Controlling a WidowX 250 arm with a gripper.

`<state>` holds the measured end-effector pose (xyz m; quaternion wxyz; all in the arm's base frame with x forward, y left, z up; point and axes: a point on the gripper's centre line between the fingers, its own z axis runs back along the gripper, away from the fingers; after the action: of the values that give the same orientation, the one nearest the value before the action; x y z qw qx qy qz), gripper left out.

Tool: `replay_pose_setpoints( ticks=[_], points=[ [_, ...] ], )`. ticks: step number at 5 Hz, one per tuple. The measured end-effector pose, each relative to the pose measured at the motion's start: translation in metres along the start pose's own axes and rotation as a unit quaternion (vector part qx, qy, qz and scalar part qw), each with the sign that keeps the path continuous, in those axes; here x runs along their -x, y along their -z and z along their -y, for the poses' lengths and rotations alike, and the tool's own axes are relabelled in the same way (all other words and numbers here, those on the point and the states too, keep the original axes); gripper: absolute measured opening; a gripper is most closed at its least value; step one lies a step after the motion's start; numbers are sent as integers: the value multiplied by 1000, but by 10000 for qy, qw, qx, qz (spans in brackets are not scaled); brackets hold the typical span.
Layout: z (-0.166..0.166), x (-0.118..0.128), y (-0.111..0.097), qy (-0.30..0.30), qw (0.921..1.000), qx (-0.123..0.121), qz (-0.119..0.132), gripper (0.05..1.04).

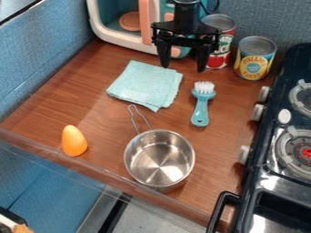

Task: Pick up the silver pot and put in on the blue cloth

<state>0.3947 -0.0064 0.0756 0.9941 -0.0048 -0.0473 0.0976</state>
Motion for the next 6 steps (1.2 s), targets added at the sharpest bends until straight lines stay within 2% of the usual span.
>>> replay_pose_setpoints(
  ticks=[1, 2, 3, 4, 5, 6],
  points=[
    [-2, 8, 20, 0, 9997, -50, -232, 1001],
    [5, 52, 30, 202, 9987, -58, -474, 1001],
    [13, 81, 15, 437, 9985, 1, -339, 1001],
    [20, 110, 14, 590, 9977, 32, -340, 1001],
    [24, 142, 26, 864, 9949, -40, -509, 1001],
    [31, 164, 37, 1128, 9923, -117, -501, 1001]
  ],
)
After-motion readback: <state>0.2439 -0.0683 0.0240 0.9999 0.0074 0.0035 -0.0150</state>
